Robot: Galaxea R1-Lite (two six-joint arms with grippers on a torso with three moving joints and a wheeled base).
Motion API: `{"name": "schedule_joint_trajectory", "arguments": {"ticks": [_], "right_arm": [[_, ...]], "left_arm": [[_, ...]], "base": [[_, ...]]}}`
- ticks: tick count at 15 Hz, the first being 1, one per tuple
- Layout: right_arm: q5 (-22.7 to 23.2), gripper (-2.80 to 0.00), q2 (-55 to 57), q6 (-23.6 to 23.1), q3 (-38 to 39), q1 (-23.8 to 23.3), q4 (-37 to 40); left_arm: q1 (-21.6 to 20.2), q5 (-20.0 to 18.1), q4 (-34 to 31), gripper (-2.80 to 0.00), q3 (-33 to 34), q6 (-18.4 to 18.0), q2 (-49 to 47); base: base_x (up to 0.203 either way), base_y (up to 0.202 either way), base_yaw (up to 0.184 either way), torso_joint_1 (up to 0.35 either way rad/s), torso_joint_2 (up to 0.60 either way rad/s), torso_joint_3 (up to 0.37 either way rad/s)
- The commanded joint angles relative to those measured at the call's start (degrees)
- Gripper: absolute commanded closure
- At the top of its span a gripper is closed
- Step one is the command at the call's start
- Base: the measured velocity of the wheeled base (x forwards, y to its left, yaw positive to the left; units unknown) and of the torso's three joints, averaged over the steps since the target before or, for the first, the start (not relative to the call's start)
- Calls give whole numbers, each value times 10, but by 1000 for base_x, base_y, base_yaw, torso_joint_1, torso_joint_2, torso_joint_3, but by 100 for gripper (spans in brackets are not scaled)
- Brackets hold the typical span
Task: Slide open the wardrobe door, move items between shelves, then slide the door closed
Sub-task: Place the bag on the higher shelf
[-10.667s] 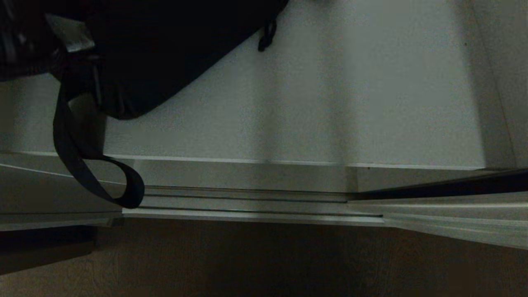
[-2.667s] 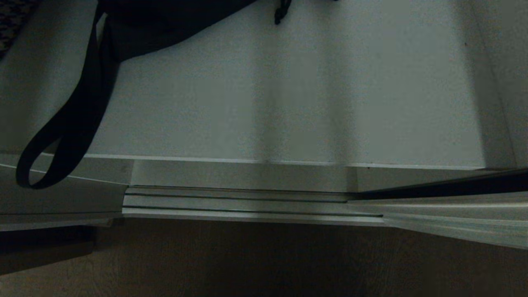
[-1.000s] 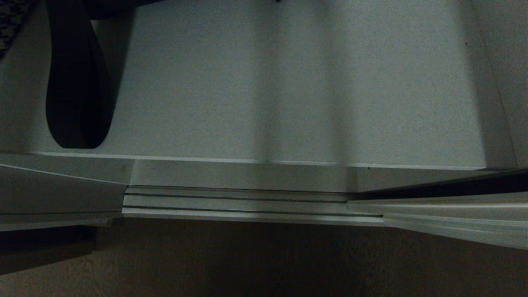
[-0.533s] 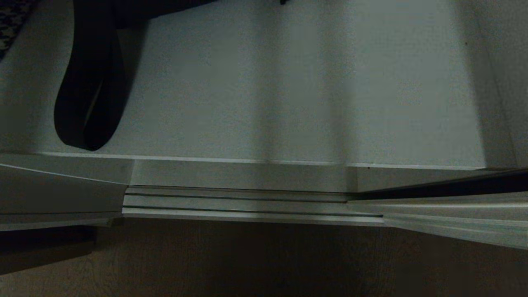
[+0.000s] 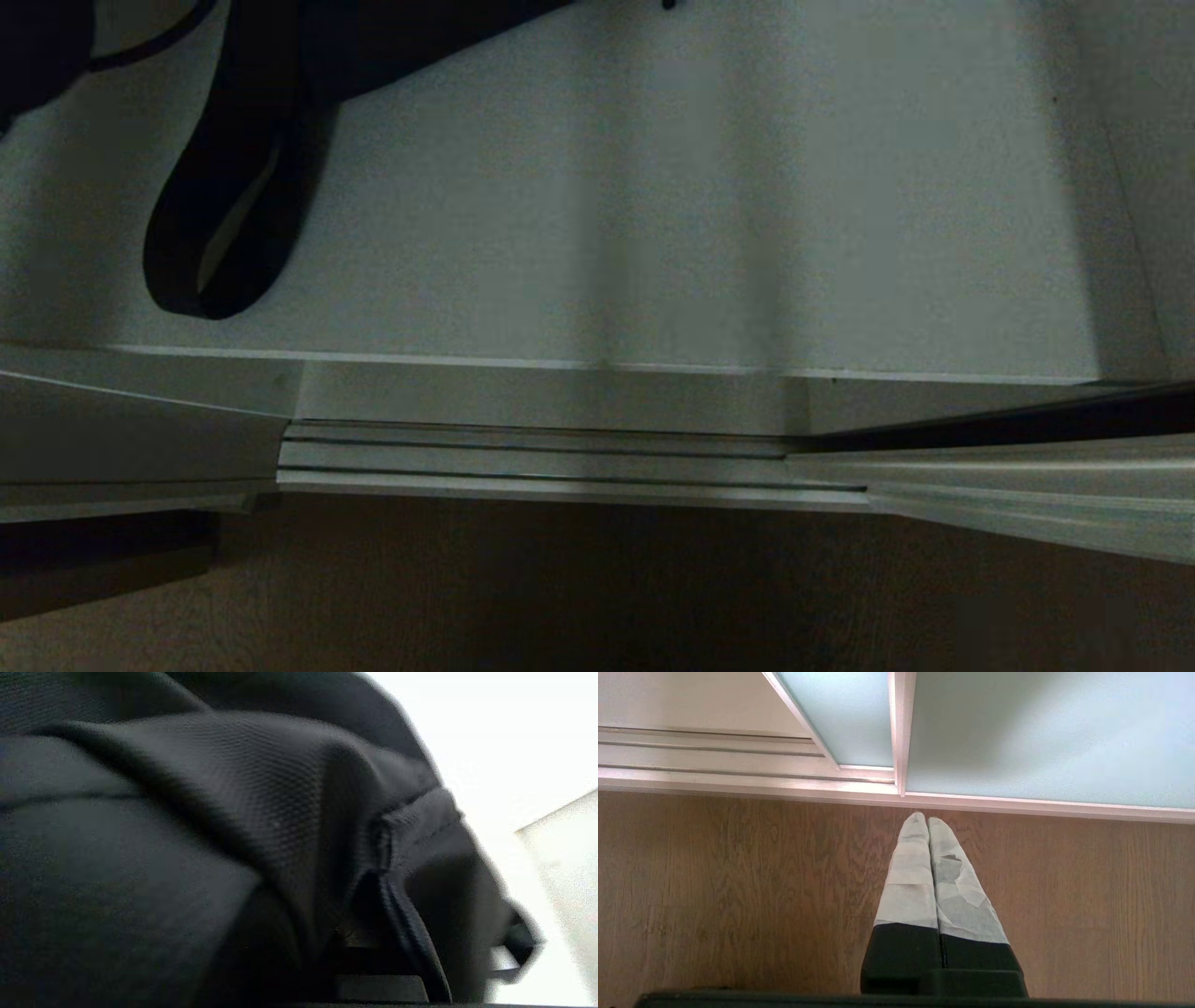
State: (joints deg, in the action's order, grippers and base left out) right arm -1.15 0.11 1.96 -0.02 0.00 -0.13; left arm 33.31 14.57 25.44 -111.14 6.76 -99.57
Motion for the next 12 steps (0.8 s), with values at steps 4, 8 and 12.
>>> {"name": "schedule_joint_trajectory", "arguments": {"ticks": [4, 8, 12], "right_arm": [[0, 0, 0, 1, -1, 0, 0], [0, 0, 0, 0, 0, 0, 0], [0, 0, 0, 1, -1, 0, 0]], "left_arm": [[-16, 6, -40, 0, 12, -18, -1], [-38, 6, -163, 0, 16, -36, 47], [-66, 7, -191, 0, 18, -73, 59]], "base": [[0, 0, 0, 0, 0, 0], [0, 0, 0, 0, 0, 0], [0, 0, 0, 0, 0, 0]]}}
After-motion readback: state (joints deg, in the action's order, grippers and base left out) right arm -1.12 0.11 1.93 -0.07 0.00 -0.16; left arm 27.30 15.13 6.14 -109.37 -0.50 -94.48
